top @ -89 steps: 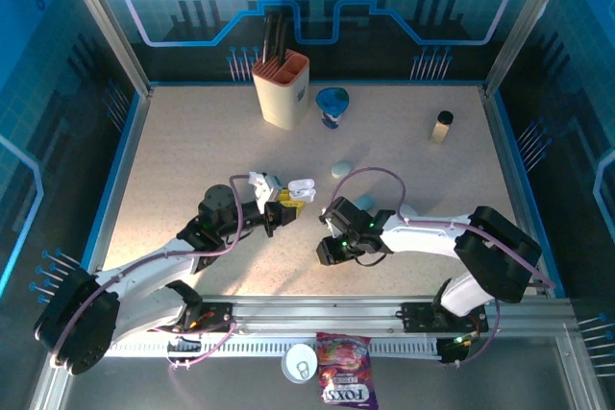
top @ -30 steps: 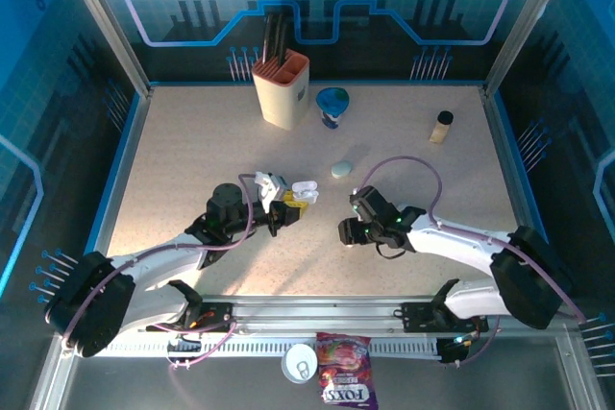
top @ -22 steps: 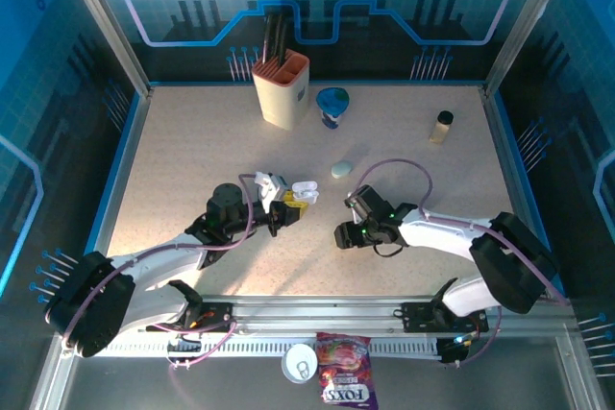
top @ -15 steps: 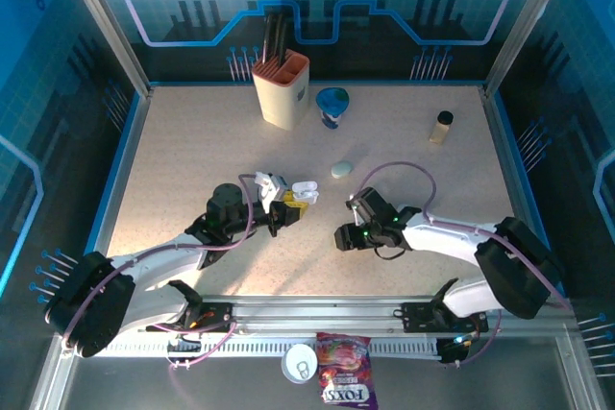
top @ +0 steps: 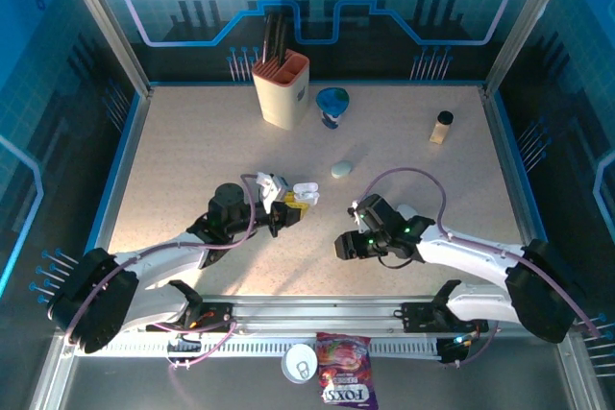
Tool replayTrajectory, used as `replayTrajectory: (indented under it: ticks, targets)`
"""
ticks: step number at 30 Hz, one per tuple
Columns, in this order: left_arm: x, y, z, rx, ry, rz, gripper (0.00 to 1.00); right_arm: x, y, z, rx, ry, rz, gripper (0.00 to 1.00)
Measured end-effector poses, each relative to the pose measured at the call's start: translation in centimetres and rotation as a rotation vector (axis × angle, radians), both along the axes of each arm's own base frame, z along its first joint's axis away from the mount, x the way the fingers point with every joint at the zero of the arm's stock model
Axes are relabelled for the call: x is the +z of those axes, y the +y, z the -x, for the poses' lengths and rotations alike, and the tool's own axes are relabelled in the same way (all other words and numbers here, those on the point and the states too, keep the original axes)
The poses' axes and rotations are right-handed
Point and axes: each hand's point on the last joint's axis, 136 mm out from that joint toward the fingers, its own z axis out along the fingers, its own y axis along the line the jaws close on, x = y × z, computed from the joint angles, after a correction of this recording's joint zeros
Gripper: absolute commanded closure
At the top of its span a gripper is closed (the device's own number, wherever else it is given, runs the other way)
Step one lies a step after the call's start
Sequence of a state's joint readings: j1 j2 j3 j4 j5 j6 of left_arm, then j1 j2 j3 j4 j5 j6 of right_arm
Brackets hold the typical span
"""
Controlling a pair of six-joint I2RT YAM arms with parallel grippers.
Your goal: Insert wireless bluetooth earbuds into charging case
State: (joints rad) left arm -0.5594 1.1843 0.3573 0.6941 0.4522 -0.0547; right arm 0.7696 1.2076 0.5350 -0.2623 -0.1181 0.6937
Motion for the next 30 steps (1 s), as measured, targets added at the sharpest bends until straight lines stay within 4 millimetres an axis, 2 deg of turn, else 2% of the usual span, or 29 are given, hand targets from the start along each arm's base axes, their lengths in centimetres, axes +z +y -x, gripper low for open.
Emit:
replayTrajectory:
  ticks: [5, 11, 15, 23, 27, 30]
  targets:
    - [0.0, 0.0, 0.0, 0.0, 0.0, 0.0, 0.89, -0.8, -1.4, -1.6, -0.065, 0.022, 0.038, 0.59]
    - [0.6, 0.1, 0.1, 0.0, -0.015, 0.009, 0.89, -1.3, -0.5, -2.5, -0.021, 0.052, 0.07, 0.64]
    - [0.8, 0.1, 0.2, 0.001, -0.02, 0.011, 0.89, -1.6, 0.0, -2.5, 0.006, 0.071, 0.073, 0.7]
    - [0.7, 0.1, 0.2, 0.001, -0.017, 0.009, 0.89, -2.6, -0.1, -2.1, 0.018, 0.102, 0.088, 0.76]
    - [0.7, 0.1, 0.2, 0.001, -0.017, 0.009, 0.89, -2.7, 0.0, -2.1, 0.019, 0.104, 0.088, 0.83]
    - [0.7, 0.1, 0.2, 0.002, -0.017, 0.009, 0.89, -2.6, 0.1, -2.2, 0.015, 0.102, 0.083, 0.83]
